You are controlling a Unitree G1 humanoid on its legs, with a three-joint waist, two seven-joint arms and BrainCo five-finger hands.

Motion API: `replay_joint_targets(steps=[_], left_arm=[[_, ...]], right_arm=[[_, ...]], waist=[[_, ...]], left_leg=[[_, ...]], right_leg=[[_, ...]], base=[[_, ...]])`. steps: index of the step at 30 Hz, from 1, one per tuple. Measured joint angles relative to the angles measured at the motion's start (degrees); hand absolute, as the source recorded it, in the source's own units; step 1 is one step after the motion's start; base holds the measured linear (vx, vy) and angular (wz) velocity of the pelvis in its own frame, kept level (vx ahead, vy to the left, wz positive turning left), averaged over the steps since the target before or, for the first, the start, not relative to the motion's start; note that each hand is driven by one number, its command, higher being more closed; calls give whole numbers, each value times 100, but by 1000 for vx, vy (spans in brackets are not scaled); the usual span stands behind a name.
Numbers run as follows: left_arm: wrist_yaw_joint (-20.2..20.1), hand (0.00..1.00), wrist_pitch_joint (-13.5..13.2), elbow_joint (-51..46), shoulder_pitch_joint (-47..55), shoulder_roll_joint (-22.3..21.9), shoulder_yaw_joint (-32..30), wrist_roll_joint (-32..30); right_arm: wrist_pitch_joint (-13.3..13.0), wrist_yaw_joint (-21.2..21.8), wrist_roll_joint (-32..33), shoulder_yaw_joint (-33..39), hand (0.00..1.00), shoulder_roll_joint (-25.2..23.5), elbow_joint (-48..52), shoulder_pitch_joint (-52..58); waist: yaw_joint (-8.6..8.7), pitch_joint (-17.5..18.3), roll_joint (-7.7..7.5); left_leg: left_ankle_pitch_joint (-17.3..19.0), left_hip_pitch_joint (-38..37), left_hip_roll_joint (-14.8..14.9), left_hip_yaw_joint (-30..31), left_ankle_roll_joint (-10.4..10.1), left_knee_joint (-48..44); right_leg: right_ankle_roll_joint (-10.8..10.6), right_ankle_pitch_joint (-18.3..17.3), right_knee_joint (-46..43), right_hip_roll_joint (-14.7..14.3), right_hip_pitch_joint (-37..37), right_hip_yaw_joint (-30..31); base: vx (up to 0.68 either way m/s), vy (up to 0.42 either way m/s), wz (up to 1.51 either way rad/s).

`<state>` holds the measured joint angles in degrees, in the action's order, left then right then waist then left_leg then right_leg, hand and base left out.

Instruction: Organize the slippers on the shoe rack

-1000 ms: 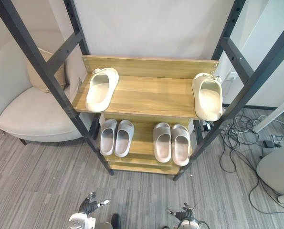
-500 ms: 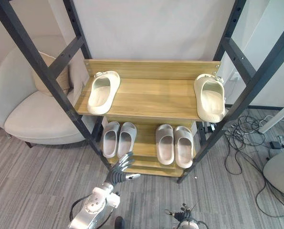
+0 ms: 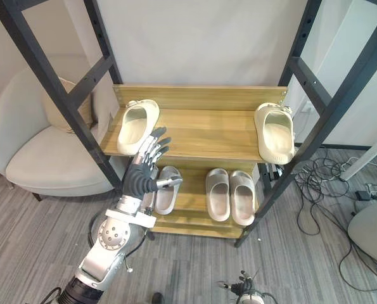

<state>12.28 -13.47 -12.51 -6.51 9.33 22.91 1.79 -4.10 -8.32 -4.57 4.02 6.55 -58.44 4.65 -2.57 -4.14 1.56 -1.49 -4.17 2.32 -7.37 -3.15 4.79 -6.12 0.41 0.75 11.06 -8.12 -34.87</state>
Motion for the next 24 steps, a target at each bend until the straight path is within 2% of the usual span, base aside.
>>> replay_joint_targets(steps=[7, 10, 18, 24], left_arm=[[240, 0, 60, 504, -911, 57, -569, -398], [396, 0, 209, 974, -1200, 165, -1020, -456], [665, 0, 502, 1690, -1752, 843, -2038, -518], [859, 0, 568, 2246, -2250, 1320, -2529, -509]], right_arm=[[4, 104, 0, -24, 0, 63, 13, 13], [10, 119, 0, -23, 0, 75, 128, 27], [21, 168, 0, 19, 0, 58, 234, 28], [22, 191, 1, 26, 0, 26, 385, -20]], waist=[[34, 8, -4], [78, 5, -16], [135, -69, -171], [162, -177, -254]], left_leg=[[0, 16, 21, -68, -1, -2], [3, 31, 24, -133, -4, 5], [4, 228, 36, -376, -4, 3], [7, 434, 43, -562, 2, -19]], right_leg=[[7, -25, -70, 3, 110, 83], [7, -25, -85, 4, 188, 155], [59, 15, -128, -17, 550, 456], [96, 165, -31, -44, 839, 678]], base=[[-8, 5, -4], [4, 12, -12], [5, 18, -19], [-22, 15, -18]])
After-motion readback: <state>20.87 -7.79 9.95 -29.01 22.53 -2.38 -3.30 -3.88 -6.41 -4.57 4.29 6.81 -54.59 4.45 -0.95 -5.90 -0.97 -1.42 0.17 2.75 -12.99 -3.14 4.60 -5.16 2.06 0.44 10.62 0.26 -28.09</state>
